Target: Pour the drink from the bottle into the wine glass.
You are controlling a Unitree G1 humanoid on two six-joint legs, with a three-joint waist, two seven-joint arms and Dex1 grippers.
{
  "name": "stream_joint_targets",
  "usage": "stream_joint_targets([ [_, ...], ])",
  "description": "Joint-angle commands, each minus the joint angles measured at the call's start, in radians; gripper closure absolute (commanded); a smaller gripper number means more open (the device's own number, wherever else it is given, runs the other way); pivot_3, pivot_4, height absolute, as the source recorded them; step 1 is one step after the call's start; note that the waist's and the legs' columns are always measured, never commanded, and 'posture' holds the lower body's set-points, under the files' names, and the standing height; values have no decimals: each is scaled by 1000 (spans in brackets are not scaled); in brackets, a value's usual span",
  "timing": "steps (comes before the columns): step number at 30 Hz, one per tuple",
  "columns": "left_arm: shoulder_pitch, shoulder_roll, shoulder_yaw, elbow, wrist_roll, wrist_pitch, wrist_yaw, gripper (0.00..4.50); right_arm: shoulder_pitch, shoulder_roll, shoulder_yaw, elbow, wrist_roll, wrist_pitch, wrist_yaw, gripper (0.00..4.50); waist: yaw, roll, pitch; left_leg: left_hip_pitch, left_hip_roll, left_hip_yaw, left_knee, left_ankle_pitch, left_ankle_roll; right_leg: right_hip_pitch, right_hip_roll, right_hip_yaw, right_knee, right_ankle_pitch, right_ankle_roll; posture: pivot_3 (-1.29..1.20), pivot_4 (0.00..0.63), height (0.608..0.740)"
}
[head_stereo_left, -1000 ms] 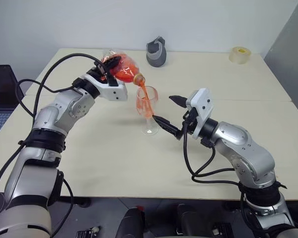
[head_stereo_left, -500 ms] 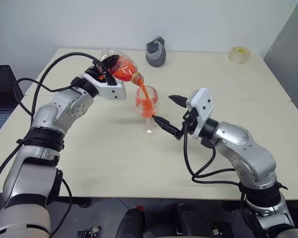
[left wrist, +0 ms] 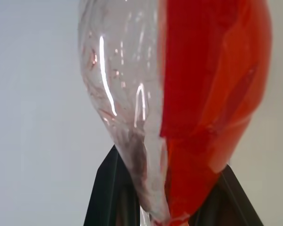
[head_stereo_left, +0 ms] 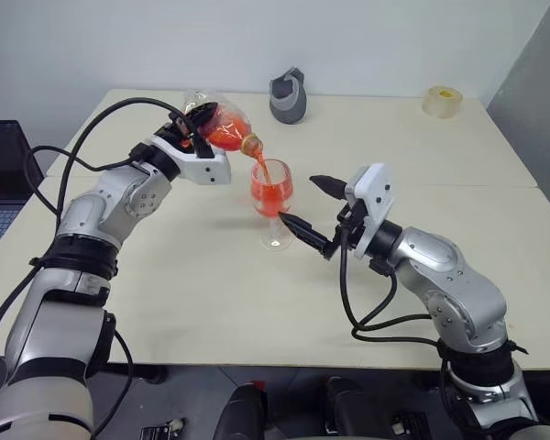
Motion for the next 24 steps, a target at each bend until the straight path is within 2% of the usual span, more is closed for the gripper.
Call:
stream_joint_targets([
  [1,-40,27,6,-15,-1,-7,24,3754,17,17,-37,-39,23,-72,11,0,0,0,0,0,0,0,0,0,0,0,0,0,0,0,0,0,150,740],
  [24,-72,29,-9,22,4,-24,43,3754,72,22,-4,-48,37,-116,51,0,0,0,0,0,0,0,0,0,0,0,0,0,0,0,0,0,150,740],
])
